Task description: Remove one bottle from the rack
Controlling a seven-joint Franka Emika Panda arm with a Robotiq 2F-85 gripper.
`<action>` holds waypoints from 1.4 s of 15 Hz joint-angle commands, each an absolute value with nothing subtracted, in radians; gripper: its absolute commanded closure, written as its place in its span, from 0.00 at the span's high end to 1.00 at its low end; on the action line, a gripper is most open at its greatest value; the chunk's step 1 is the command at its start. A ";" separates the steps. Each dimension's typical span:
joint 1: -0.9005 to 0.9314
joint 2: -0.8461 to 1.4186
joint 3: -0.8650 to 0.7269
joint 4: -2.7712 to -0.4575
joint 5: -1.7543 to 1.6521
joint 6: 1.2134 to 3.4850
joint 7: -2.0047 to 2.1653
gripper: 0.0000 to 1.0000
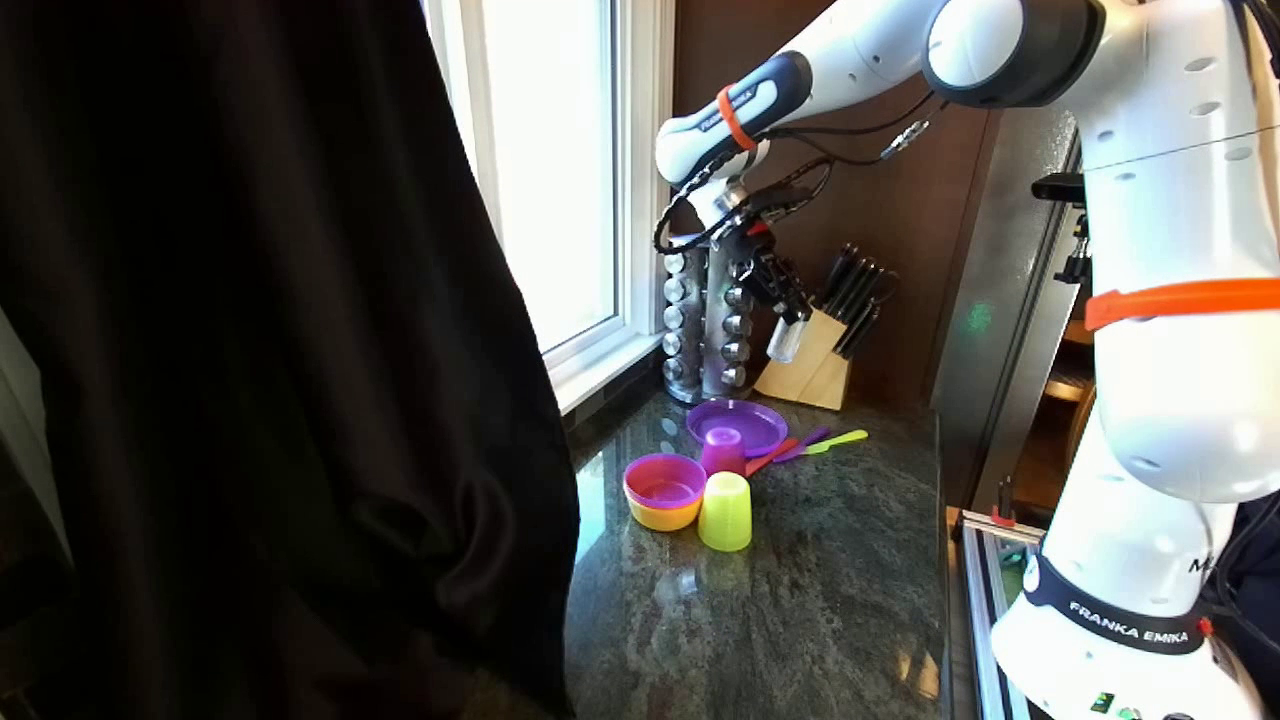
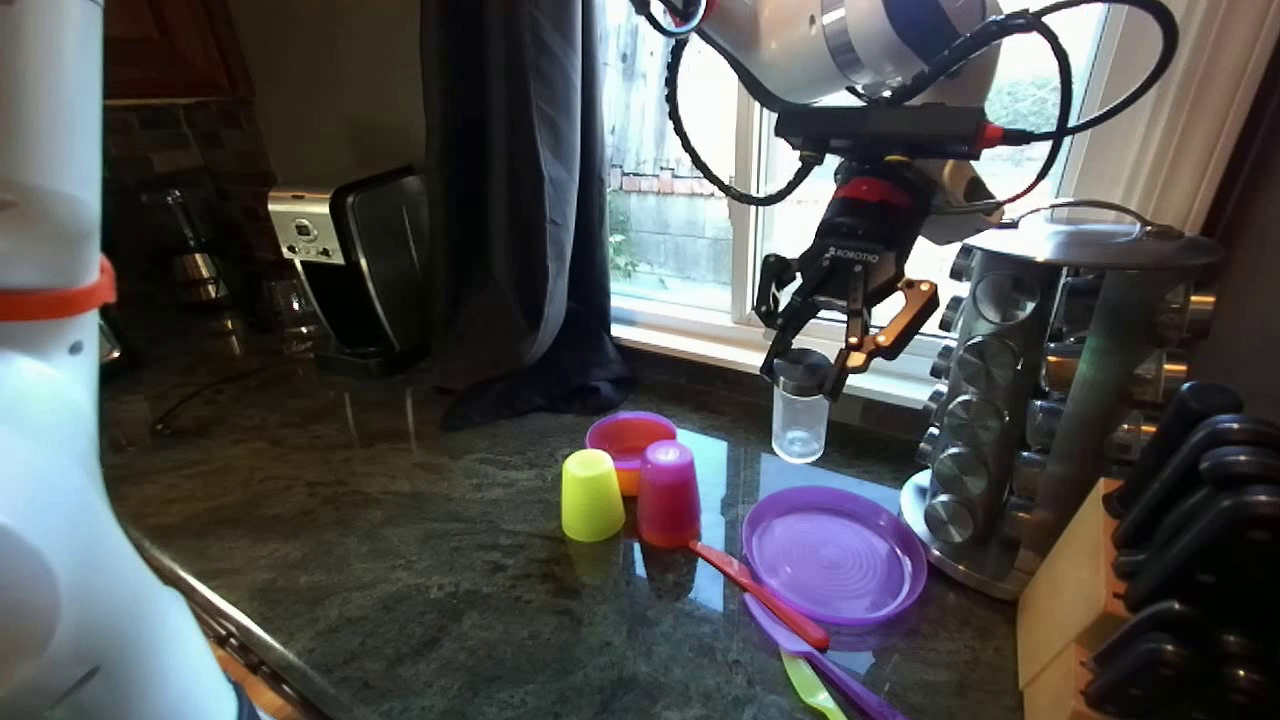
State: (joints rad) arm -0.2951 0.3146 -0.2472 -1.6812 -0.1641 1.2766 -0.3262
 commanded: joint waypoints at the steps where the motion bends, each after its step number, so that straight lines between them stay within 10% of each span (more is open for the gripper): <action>1: -0.264 0.314 -0.205 -1.706 -0.312 1.282 -0.361 0.25; 12: -0.261 0.413 -0.133 -1.691 -0.492 1.270 -0.693 0.25; 13: -0.260 0.424 -0.131 -1.690 -0.496 1.270 -0.699 0.50; 15: -0.261 0.426 -0.130 -1.689 -0.495 1.270 -0.694 0.50; 16: -0.261 0.425 -0.131 -1.686 -0.495 1.270 -0.694 0.25; 21: -0.200 0.477 -0.114 -1.683 -0.584 1.277 -0.577 0.25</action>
State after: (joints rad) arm -0.2378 0.4355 -0.1273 -1.6870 -0.5176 1.2750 -0.6416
